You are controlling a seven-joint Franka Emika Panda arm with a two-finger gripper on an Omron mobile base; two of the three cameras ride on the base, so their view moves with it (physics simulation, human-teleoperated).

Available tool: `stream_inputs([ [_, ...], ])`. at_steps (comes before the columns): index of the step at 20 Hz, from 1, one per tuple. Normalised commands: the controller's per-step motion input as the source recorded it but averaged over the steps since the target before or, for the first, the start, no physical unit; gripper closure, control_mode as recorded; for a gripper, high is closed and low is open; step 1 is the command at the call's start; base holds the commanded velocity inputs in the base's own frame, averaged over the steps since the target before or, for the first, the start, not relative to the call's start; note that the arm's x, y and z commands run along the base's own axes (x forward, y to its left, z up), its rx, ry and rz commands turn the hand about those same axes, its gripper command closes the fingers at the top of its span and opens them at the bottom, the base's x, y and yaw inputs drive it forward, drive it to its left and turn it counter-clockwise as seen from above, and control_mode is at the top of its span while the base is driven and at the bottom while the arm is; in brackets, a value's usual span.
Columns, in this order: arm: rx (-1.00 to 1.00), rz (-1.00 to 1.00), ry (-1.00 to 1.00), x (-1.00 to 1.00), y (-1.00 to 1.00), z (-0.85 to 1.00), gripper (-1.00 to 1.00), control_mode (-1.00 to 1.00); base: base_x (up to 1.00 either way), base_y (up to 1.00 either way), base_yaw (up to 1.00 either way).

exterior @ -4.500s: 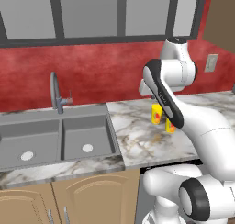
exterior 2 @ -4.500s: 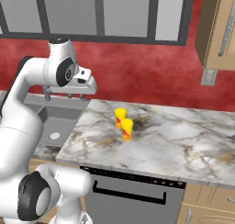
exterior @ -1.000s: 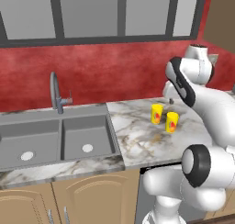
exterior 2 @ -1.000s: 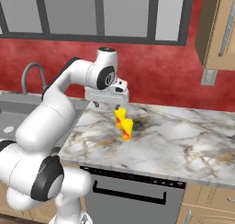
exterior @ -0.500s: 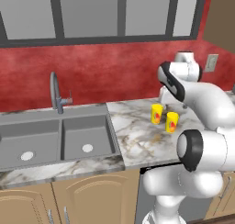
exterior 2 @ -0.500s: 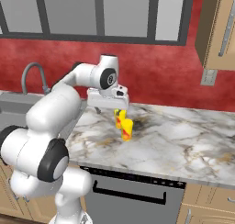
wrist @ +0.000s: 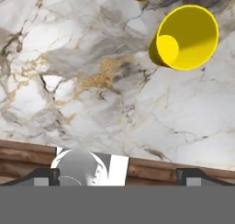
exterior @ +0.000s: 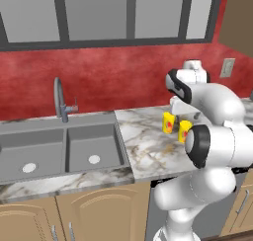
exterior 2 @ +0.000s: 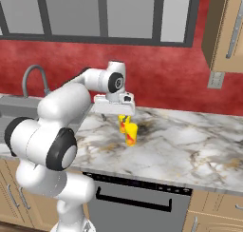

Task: Place the cup in the left basin and the cup in the right basin of the sink.

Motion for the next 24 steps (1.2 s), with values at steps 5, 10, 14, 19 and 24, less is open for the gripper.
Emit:
stream_inputs([
  [5, 0.01, 0.11, -0.01, 0.10, -0.04, -0.24, -1.00, -1.00, 0.00, 0.00, 0.00],
  [10, 0.01, 0.11, -0.05, 0.13, 0.00, -0.23, -1.00, -1.00, 0.00, 0.00, 0.00],
  [14, 0.03, 0.11, -0.04, 0.17, 0.00, -0.22, -1.00, -1.00, 0.00, 0.00, 0.00],
  [19, 0.06, 0.10, -0.03, 0.18, -0.04, -0.20, -1.00, -1.00, 0.00, 0.00, 0.00],
  [24, 0.10, 0.08, -0.01, 0.15, -0.07, -0.18, -1.00, -1.00, 0.00, 0.00, 0.00],
])
